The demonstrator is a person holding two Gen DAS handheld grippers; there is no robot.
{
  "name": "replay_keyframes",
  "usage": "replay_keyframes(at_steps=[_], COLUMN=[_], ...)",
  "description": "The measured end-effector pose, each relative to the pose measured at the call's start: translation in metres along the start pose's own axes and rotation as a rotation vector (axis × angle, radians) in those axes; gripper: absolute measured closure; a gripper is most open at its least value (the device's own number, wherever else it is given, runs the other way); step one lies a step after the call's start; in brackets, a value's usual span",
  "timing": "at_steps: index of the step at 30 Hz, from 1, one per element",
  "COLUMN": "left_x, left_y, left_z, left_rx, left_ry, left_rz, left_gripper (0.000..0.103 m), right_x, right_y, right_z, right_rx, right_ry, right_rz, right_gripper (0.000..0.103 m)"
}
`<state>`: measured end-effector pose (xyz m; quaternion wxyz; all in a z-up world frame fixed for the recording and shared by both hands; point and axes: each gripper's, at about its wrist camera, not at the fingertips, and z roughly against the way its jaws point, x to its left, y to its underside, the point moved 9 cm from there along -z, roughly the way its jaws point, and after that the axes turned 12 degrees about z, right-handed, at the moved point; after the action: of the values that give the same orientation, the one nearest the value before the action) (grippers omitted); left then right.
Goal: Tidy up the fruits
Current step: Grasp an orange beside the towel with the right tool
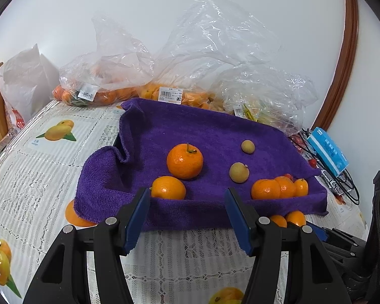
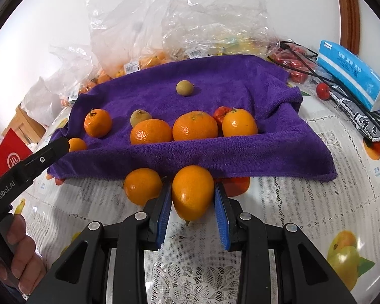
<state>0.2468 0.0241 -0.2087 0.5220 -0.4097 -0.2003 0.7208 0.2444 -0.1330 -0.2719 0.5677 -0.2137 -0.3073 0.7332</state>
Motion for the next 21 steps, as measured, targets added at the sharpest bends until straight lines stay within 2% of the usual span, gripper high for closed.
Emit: replay_keyframes(at_steps=[9, 14, 21], left_x=[0.001, 0.002, 0.000], left_y=[0.000, -0.001, 0.001], left_z=[0.000, 0.000, 0.002], left_rx=[0.001, 0.006, 0.021], left_ry=[0.002, 0.011, 0.040], left_rz=[0.002, 0.011, 0.018], left_gripper=[0.044, 0.044, 0.044], right_x=[0.008, 0.005, -0.005], right_y=[0.000, 0.000, -0.002], right_z=[-0.003, 0.001, 0.011], right_rx=[0.037, 0.018, -0.027], right_ry=[0.085, 0.061, 0.074], right_rz=[0.096, 0.071, 0.043], right_gripper=[0.070, 0.070, 0.070])
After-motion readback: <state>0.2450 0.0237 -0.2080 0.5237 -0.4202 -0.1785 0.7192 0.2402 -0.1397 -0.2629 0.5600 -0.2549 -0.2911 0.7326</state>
